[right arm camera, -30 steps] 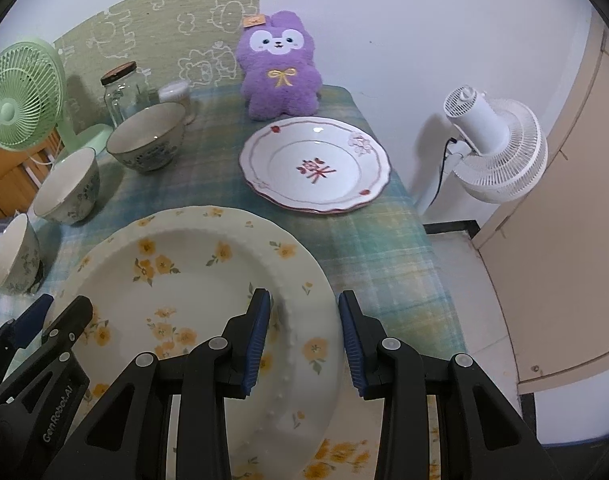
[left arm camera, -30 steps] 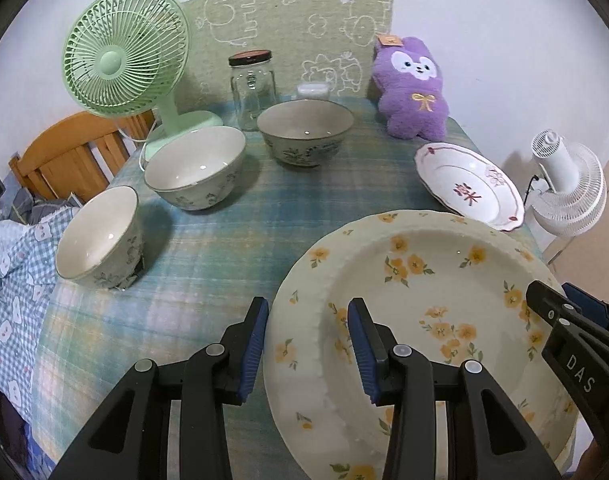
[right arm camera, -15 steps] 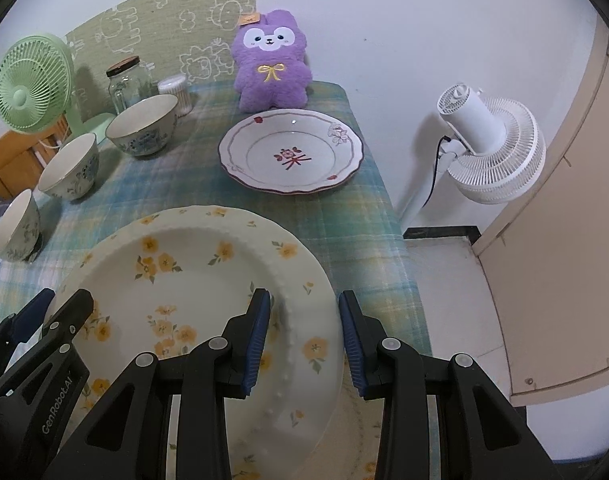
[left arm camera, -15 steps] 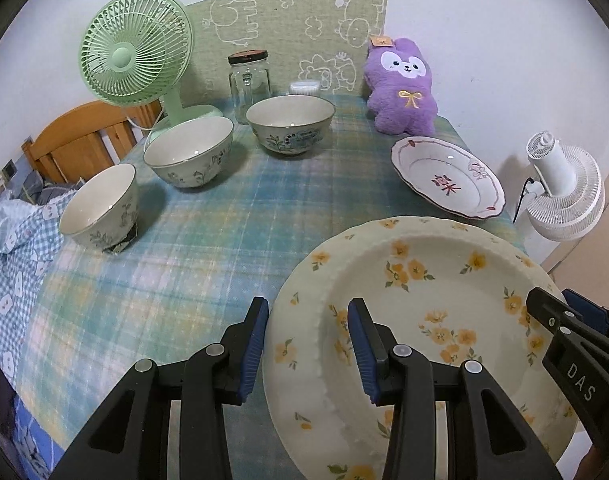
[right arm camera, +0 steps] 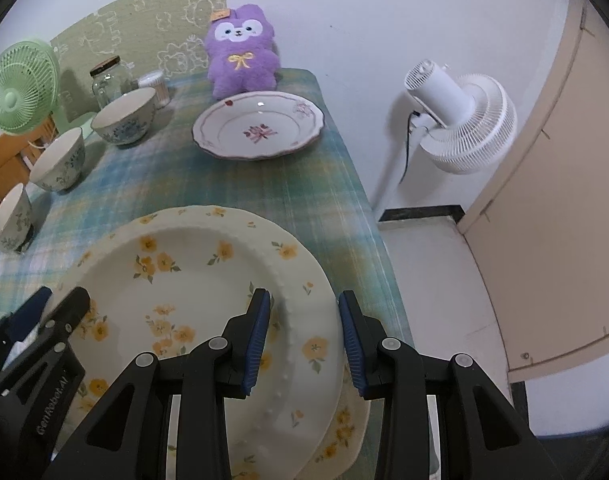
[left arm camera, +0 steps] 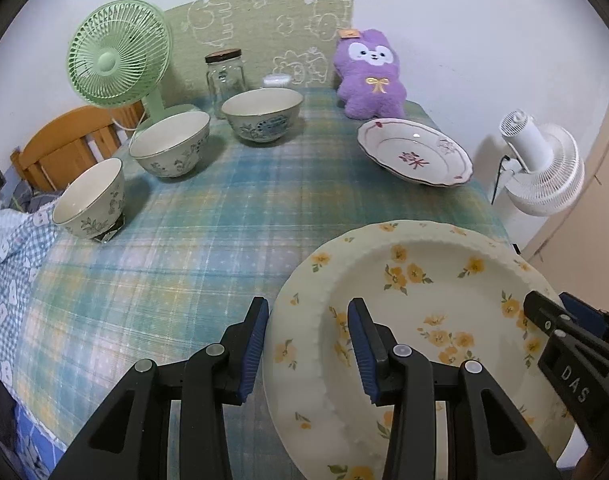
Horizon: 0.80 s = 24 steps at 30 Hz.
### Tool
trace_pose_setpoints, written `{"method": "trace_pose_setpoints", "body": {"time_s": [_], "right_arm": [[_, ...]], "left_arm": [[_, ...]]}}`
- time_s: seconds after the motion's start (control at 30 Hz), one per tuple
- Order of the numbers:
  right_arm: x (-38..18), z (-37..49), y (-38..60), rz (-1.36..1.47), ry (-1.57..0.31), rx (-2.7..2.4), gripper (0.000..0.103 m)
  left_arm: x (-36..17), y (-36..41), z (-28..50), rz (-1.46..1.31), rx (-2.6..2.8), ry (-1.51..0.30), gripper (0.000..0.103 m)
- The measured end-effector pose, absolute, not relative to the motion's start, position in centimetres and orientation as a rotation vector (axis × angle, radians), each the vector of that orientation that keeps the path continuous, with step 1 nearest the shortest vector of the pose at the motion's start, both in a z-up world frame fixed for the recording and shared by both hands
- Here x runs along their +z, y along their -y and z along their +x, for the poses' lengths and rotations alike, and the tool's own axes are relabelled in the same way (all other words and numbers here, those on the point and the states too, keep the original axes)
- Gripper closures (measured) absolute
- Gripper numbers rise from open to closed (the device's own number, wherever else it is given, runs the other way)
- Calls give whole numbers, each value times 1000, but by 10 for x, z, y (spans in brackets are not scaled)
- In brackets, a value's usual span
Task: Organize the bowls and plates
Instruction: 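Carry the beaded-rim plate over the scalloped plate and lower it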
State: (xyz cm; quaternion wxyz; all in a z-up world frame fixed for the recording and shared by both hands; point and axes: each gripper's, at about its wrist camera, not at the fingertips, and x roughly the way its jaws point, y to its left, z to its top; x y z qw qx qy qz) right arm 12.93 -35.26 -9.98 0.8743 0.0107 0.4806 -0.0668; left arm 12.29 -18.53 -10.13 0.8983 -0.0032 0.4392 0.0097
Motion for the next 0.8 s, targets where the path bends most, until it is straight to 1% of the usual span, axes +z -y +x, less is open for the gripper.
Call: {"method": "trace_pose_setpoints", "body": {"time_s": [0.3, 0.8], "right_arm": [[-114, 105, 365, 54, -1011, -195, 64], [-128, 97, 371, 65, -995, -227, 64]], "left_arm": [[-115, 197, 110, 19, -28, -920, 62], [-132, 206, 101, 25, -37, -920, 62]]}}
